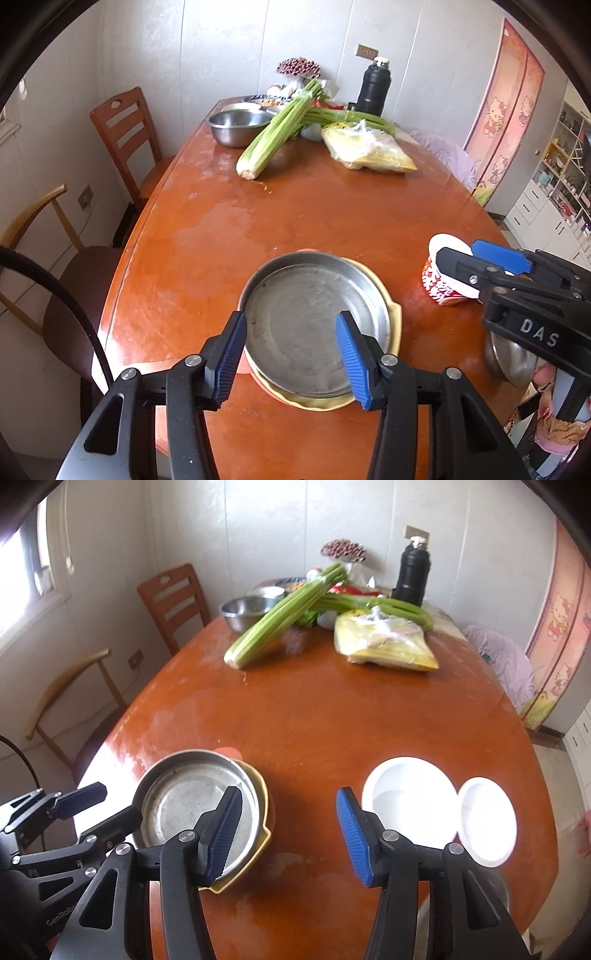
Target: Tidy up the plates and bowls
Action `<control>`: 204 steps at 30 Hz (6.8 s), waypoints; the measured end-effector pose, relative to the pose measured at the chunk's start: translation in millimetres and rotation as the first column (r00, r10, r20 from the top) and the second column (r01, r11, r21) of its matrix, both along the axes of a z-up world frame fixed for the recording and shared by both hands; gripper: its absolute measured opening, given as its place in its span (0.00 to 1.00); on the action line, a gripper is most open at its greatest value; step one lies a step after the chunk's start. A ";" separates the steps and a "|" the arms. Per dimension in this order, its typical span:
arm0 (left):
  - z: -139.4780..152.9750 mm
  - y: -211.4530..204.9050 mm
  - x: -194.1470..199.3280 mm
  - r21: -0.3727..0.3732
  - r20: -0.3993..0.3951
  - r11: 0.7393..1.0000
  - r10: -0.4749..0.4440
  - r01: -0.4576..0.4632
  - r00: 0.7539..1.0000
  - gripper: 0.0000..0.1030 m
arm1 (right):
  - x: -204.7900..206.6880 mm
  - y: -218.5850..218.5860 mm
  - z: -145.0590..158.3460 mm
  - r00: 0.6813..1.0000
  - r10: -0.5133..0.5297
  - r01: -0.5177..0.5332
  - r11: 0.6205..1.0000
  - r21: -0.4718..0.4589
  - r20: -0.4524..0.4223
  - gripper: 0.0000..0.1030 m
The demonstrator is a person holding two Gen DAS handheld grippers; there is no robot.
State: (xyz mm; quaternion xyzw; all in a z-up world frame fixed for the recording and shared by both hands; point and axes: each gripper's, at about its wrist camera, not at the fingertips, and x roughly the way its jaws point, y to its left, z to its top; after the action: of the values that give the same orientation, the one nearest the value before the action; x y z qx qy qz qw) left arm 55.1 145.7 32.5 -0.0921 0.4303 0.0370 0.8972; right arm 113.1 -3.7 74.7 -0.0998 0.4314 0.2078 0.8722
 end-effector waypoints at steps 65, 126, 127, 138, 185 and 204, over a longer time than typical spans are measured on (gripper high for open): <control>14.0 -218.9 26.3 0.041 -0.004 0.949 -0.313 0.313 0.950 0.51 | -35.7 -270.8 18.5 0.947 -0.321 0.312 0.936 0.160 0.031 0.61; -77.4 -270.5 63.1 -0.048 -0.172 0.950 -0.311 0.307 0.935 0.43 | -26.1 -264.6 -84.5 0.975 -0.172 0.185 0.979 0.088 -0.138 0.42; -76.0 -269.9 62.1 -0.047 -0.169 0.951 -0.311 0.307 0.935 0.43 | -26.7 -263.4 -83.5 0.976 -0.165 0.179 0.980 0.091 -0.142 0.42; -49.5 -251.8 44.3 -0.046 -0.110 0.953 -0.303 0.300 0.947 0.43 | -43.6 -252.3 -55.2 0.987 -0.140 0.149 0.983 0.105 -0.084 0.43; -61.3 -224.5 18.2 0.017 -0.139 0.962 -0.266 0.271 0.954 0.43 | -57.8 -215.2 -57.0 0.992 -0.073 0.085 0.990 0.113 -0.106 0.43; -80.5 -221.7 23.1 0.010 -0.177 0.966 -0.253 0.258 0.951 0.44 | -50.4 -209.8 -77.5 0.986 -0.063 0.078 0.992 0.098 -0.152 0.43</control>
State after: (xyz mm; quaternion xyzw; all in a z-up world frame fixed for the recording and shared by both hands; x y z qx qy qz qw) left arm 78.2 -75.9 -48.0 -0.0171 0.5148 -0.0643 0.8548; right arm 62.7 -213.5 -2.8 -0.0231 0.4871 0.2058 0.8484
